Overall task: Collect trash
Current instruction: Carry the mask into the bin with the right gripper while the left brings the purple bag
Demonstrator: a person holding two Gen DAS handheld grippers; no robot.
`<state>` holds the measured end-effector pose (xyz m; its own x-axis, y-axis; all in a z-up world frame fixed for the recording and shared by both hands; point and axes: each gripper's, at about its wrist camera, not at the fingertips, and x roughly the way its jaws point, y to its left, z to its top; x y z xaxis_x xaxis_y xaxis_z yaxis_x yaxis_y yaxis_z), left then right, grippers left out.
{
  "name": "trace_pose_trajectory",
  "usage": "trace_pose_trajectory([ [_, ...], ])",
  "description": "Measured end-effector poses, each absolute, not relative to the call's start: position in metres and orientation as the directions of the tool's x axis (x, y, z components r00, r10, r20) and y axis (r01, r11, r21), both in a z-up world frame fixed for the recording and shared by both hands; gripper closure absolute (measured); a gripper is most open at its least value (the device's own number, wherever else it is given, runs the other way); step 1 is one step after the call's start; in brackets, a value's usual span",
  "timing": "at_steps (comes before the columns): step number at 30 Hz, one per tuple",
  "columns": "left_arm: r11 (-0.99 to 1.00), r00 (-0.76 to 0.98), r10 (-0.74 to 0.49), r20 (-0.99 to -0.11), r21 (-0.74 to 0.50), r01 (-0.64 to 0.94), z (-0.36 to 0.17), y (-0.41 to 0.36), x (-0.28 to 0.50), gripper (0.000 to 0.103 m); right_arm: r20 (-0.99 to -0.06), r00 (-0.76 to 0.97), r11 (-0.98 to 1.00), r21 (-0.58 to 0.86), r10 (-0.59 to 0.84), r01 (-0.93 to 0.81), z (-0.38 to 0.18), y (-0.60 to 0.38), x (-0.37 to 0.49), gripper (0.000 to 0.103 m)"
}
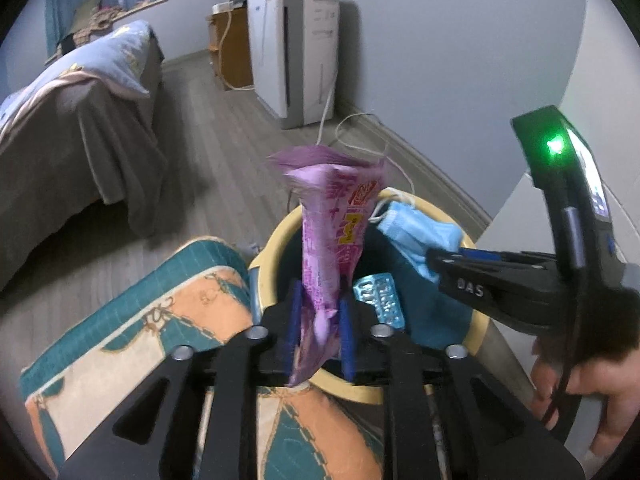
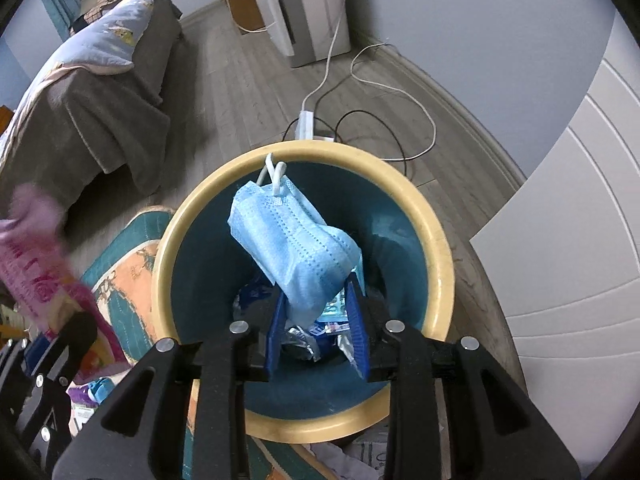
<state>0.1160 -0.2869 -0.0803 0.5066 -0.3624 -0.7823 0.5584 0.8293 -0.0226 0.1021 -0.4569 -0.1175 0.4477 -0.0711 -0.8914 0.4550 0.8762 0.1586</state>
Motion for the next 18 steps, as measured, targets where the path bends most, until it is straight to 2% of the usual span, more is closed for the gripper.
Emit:
trace_pose_trajectory([
  [2,0.84,0.518,-0.356,-0.778,-0.024,0.542,-0.08,-0.286,0.117,0.053,-0.891,0.447,0.876,0.152,-0.078,0.458,-0.117,-0.457,0.101,0.068],
  [4,0.843,0.526,-0.359,-0.771,-0.026,0.537,-0.078,-0.284,0.116,0.051,-0.891,0.447,0.878,0.15,-0.08,0.455,-0.117,-0.456,0.102,0.066],
  [6,0.848,0.53,-0.353,-0.771,-0.024,0.529,-0.077,-0.28,0.116,0.046,-0.891,0.446,0.881,0.141,-0.086,0.452,-0.117,-0.452,0.103,0.055],
  [8,0.857,0.542,-0.348,-0.765,-0.025,0.514,-0.074,-0.274,0.116,0.03,-0.89,0.446,0.884,0.132,-0.093,0.448,-0.117,-0.451,0.103,0.046],
  [11,0.879,0.57,-0.332,-0.751,-0.027,0.477,-0.069,-0.259,0.112,0.021,-0.892,0.442,0.894,0.12,-0.094,0.432,-0.116,-0.448,0.104,0.033],
  [15,0.91,0.588,-0.286,-0.757,-0.023,0.414,-0.066,-0.23,0.109,0.013,-0.894,0.439,0.911,0.107,-0.087,0.399,-0.113,-0.436,0.106,0.013],
  [18,0.926,0.604,-0.235,-0.762,0.012,0.377,-0.063,-0.211,0.105,0.009,-0.887,0.454,0.919,0.109,-0.083,0.379,-0.103,-0.425,0.106,0.009],
])
